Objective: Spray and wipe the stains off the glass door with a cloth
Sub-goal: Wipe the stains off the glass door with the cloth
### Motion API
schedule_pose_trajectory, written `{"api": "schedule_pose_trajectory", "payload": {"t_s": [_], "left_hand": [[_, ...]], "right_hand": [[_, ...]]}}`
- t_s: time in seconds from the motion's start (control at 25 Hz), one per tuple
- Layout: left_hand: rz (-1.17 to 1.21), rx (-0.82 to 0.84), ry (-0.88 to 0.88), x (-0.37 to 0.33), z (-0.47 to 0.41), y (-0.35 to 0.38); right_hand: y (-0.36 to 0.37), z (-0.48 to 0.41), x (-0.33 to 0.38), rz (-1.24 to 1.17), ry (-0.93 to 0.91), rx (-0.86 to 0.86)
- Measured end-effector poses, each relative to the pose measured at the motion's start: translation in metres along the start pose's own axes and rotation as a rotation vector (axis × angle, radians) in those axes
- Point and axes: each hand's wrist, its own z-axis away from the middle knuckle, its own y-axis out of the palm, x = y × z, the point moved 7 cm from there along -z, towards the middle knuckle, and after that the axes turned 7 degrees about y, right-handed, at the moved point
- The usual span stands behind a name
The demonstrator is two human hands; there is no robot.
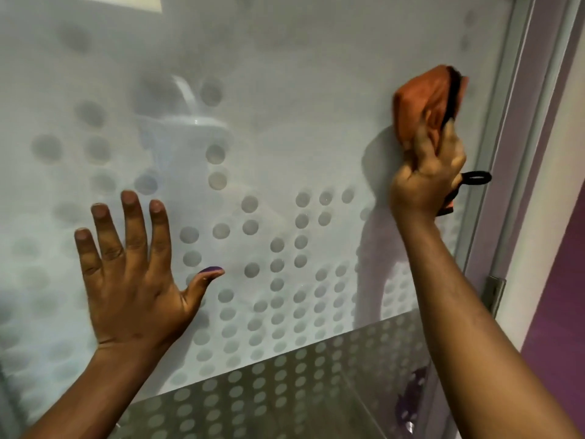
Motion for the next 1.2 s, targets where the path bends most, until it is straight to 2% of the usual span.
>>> {"api": "schedule_pose_trajectory", "payload": {"t_s": [0.16, 0.28, 0.48, 0.68, 0.8, 0.88, 1.0, 1.08, 1.12, 1.2], "left_hand": [[0.041, -0.006, -0.021, -0.002, 0.000, -0.002], [0.065, -0.002, -0.031, -0.002, 0.000, -0.002], [0.115, -0.012, -0.029, 0.001, 0.002, 0.007], [0.296, 0.066, -0.071, 0.014, 0.010, 0.046], [0.431, 0.080, -0.046, 0.014, 0.014, 0.058], [0.408, 0.063, -0.052, 0.014, 0.014, 0.051], [0.269, 0.006, -0.034, 0.008, 0.008, 0.025], [0.197, -0.008, -0.017, 0.002, 0.003, 0.008], [0.178, 0.003, -0.015, 0.001, 0.002, 0.004], [0.165, 0.027, -0.023, -0.001, 0.003, 0.000]], "right_hand": [[-0.013, 0.028, -0.073, 0.005, 0.319, -0.080], [-0.017, 0.096, -0.086, 0.043, 0.355, -0.025], [-0.018, 0.168, -0.048, -0.026, 0.085, 0.094], [-0.021, 0.223, -0.006, -0.134, -0.452, 0.251], [-0.025, 0.223, -0.020, -0.127, -0.563, 0.244], [-0.026, 0.223, -0.039, -0.132, -0.422, 0.239], [-0.027, 0.230, -0.057, -0.093, 0.060, 0.190], [-0.027, 0.239, -0.050, -0.099, 0.278, 0.189], [-0.028, 0.242, -0.041, -0.123, 0.296, 0.187], [-0.036, 0.256, -0.008, -0.171, 0.091, 0.194]]}}
